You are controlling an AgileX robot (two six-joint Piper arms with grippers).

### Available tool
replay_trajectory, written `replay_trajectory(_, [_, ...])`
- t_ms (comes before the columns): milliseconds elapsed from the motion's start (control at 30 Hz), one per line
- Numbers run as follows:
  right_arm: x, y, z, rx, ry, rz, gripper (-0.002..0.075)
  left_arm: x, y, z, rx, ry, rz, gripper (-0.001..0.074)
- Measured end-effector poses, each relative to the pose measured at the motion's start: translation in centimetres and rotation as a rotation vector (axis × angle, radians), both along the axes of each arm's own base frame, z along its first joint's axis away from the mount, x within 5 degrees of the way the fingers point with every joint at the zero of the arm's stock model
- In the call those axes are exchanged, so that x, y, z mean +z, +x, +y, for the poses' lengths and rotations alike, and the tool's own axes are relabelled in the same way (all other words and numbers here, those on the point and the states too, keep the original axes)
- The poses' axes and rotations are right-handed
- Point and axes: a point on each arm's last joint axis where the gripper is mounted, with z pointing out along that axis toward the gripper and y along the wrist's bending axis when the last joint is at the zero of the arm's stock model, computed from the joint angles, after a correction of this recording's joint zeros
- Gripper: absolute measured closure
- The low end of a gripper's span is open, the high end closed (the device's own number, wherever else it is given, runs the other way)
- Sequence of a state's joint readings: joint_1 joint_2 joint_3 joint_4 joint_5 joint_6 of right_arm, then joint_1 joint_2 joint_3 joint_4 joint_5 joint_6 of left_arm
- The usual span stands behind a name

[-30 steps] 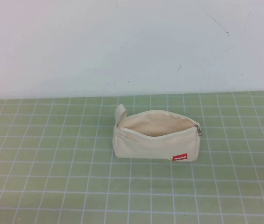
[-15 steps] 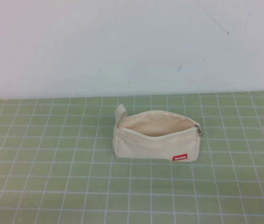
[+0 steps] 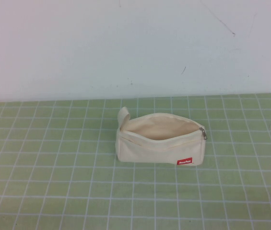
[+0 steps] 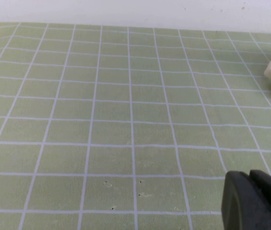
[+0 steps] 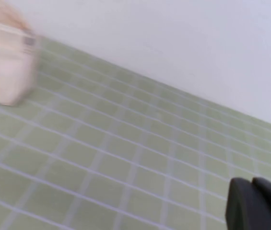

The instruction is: Put eraser into pencil case

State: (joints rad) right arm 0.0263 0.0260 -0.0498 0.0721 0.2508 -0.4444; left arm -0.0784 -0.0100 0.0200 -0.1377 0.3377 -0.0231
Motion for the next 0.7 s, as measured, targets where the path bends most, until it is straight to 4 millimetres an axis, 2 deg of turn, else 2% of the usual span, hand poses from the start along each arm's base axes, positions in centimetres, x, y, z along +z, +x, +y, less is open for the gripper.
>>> replay_trajectory(167, [-2.2,0.0,-0.6,-0.112,0.024,0.024,0.0726,0.0,0.0,0.0,0.000,0.000,0.000,0.0736])
replay_trajectory(700, [-3.3,-0.3,-0.4,-0.111,0.054,0.144,0.0726,0.0,0.0,0.0,0.000,0.000,0.000,0.0736])
